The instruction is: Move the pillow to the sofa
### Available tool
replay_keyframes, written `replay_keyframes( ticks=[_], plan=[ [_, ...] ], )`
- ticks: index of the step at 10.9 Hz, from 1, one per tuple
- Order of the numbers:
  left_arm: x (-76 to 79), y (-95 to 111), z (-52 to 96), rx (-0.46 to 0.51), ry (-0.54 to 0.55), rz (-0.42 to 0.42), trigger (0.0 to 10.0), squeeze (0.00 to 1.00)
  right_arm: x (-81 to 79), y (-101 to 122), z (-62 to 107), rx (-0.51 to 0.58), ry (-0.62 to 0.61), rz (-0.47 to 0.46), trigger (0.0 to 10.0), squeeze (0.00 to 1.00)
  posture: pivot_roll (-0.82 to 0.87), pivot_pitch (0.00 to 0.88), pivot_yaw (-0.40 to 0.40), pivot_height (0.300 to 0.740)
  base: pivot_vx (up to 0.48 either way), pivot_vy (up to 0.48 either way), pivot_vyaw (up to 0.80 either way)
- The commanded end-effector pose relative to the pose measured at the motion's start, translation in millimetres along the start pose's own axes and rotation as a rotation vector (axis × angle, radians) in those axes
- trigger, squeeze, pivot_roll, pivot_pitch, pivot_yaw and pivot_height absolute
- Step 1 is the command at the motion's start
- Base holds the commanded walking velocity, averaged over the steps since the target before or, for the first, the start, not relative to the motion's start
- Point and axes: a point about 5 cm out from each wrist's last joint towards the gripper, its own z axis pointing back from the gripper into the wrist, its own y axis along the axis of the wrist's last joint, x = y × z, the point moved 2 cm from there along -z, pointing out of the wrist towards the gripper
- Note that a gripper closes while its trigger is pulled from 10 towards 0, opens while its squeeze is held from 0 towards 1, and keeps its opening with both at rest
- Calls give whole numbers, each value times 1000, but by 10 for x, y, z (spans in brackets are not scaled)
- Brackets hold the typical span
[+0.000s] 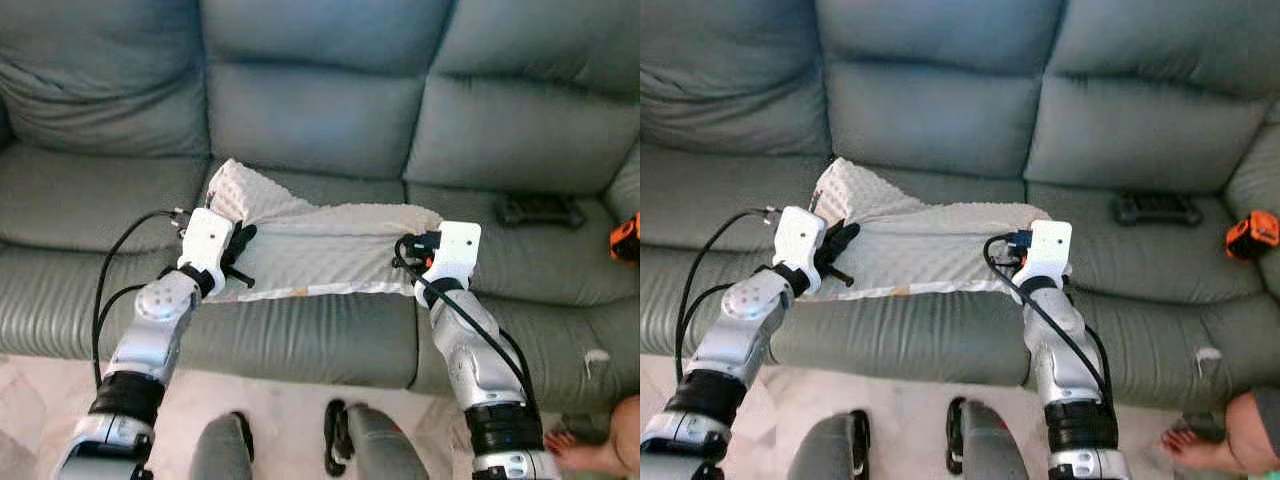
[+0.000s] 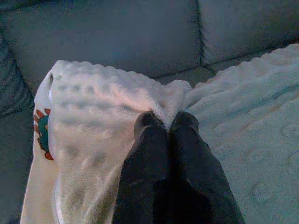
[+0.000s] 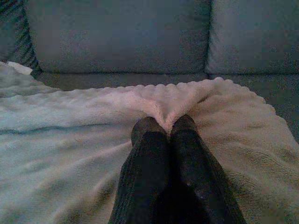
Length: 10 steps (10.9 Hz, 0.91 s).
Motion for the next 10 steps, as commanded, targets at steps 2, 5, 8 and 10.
replay_keyframes(
  ticks=[2, 5, 8, 10],
  plan=[
    [-153, -20, 15, -5, 75, -10, 10000, 0, 210, 22, 8, 17, -80, 2, 10000, 0, -53, 255, -51, 640, 0, 0, 0],
    [-137, 5, -39, 10, 71, -3, 10000, 0, 270, 58, -6, 29, -98, 5, 10000, 0, -59, 238, -49, 630, 0, 0, 0],
    [-112, 30, -99, 27, 84, 4, 10000, 0, 245, 37, -7, 30, -83, 22, 10000, 0, -70, 242, -56, 630, 0, 0, 0],
    [-133, 27, -111, 30, 132, -15, 10000, 0, 235, 30, -44, 20, -76, 2, 10000, 0, -64, 242, -56, 630, 0, 0, 0]
  ],
)
